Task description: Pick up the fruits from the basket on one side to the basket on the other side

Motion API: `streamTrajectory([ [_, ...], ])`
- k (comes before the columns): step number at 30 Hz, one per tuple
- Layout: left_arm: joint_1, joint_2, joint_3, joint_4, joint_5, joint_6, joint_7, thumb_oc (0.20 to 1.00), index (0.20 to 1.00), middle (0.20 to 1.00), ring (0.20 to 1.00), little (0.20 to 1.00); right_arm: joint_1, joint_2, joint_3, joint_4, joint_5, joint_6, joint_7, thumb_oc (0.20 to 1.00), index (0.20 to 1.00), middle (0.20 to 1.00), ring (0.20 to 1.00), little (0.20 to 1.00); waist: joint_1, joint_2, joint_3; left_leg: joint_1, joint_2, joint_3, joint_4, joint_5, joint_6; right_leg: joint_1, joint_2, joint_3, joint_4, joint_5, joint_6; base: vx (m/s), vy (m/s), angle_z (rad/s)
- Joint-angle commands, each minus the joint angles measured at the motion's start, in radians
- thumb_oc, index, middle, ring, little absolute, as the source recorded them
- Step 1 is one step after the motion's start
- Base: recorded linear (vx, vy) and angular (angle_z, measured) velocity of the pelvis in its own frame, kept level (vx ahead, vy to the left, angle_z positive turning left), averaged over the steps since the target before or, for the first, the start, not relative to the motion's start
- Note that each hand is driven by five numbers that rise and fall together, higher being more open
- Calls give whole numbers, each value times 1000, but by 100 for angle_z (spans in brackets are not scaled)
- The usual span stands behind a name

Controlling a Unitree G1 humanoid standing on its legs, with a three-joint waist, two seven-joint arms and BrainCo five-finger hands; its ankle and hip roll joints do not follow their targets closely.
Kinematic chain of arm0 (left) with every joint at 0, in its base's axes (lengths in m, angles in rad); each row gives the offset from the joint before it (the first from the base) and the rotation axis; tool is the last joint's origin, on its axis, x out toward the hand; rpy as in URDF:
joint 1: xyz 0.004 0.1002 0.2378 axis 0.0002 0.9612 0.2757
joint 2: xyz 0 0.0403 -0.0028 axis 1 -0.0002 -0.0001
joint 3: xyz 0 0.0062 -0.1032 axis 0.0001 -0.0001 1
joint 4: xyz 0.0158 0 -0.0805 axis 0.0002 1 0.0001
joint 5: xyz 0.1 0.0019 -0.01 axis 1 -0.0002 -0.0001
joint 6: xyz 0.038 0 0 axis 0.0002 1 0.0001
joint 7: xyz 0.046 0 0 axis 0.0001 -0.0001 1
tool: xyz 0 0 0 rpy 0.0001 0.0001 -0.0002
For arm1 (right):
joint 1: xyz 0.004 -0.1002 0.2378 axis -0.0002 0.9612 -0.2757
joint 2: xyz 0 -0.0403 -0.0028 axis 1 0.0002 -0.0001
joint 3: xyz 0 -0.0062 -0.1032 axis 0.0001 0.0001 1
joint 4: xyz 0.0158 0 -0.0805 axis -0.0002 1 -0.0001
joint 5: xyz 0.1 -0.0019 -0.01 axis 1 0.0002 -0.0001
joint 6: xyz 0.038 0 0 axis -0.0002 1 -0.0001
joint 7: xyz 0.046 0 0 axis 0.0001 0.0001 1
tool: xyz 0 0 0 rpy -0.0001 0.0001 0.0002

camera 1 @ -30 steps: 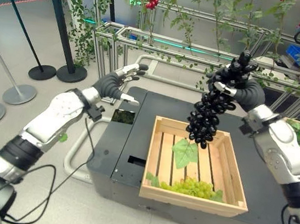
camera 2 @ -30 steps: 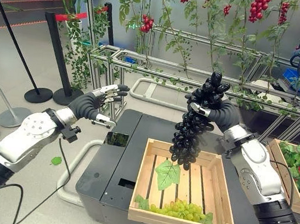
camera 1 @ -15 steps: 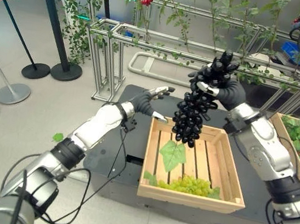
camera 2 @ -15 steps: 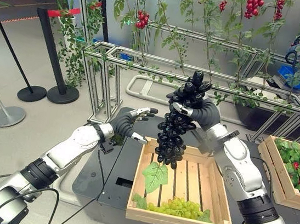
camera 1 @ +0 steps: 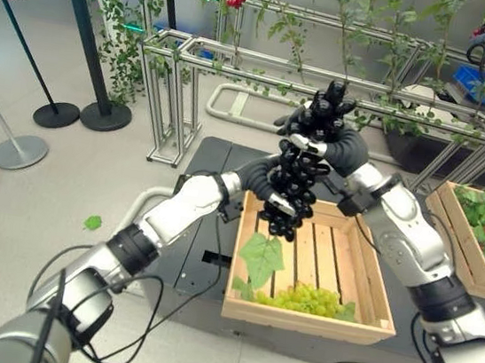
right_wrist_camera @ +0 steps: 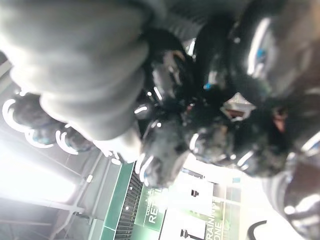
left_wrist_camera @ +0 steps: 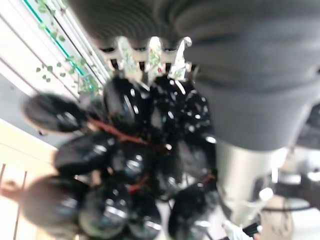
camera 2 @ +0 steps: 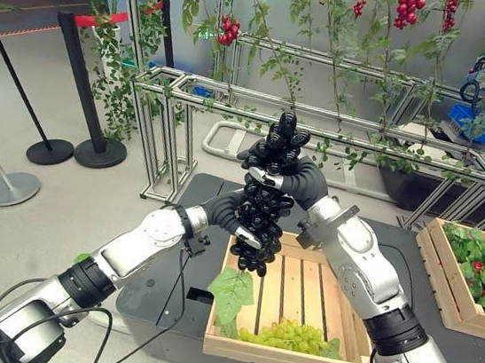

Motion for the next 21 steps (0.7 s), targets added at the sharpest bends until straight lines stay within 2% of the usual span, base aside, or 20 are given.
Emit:
streamTrajectory([
  [1, -169, -46, -44, 79, -65, -32, -3, 1000, 1000, 1000, 1000, 1000, -141, 29, -8, -54, 20, -60, -1, 200, 200, 200, 200, 200, 10, -17, -28, -36, -33, -36, 71, -91, 43, 3, -7, -46, 108, -145, 46, 0, 0, 0],
  [16, -153, -80, -58, 96, -92, -24, 7, 1000, 1000, 1000, 1000, 1000, -145, 83, 30, -61, 0, -63, -6, 200, 200, 200, 200, 200, 13, -11, -22, -39, -39, -38, 70, -92, 48, -1, -12, -47, 109, -142, 48, 0, 0, 0],
  [21, -143, -104, -46, 98, -172, -30, 31, 1000, 1000, 1000, 1000, 1000, -152, 101, 46, -72, 2, -64, -7, 200, 200, 200, 200, 200, 13, -13, -21, -40, -40, -40, 69, -91, 49, -2, -11, -47, 113, -144, 46, 0, 0, 0],
])
